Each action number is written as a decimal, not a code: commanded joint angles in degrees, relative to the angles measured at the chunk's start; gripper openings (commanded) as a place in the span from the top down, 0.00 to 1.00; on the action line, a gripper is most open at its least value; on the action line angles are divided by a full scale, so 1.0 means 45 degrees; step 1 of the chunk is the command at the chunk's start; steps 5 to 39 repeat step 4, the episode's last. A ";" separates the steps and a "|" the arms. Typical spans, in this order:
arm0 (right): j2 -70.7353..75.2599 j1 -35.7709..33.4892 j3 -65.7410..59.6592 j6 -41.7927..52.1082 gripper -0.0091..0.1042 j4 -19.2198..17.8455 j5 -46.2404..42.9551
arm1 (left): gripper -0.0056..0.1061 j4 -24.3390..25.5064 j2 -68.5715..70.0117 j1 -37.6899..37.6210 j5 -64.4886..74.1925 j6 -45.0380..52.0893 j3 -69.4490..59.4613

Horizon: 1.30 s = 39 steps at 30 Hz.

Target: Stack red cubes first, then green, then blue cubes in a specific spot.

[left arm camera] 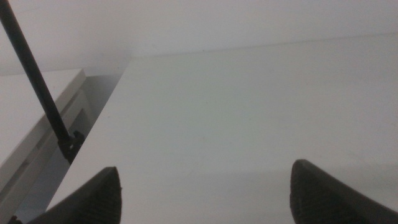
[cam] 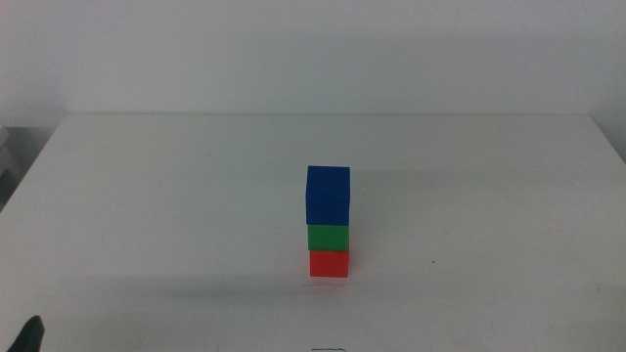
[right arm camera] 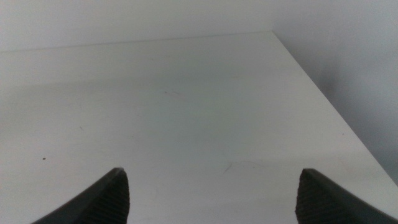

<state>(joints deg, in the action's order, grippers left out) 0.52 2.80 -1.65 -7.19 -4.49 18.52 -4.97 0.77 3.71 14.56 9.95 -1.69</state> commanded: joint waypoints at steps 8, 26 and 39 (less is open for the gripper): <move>0.0293 0.0075 0.0231 0.0128 0.25 -0.0167 -0.0953 | 0.12 -0.0045 0.0252 -0.0061 -0.1139 -0.0182 0.0066; 0.0293 0.0075 0.0231 0.0128 0.25 -0.0167 -0.0953 | 0.12 -0.0045 0.0252 -0.0061 -0.1139 -0.0182 0.0066; 0.0293 0.0075 0.0231 0.0128 0.25 -0.0167 -0.0953 | 0.12 -0.0045 0.0252 -0.0061 -0.1139 -0.0182 0.0066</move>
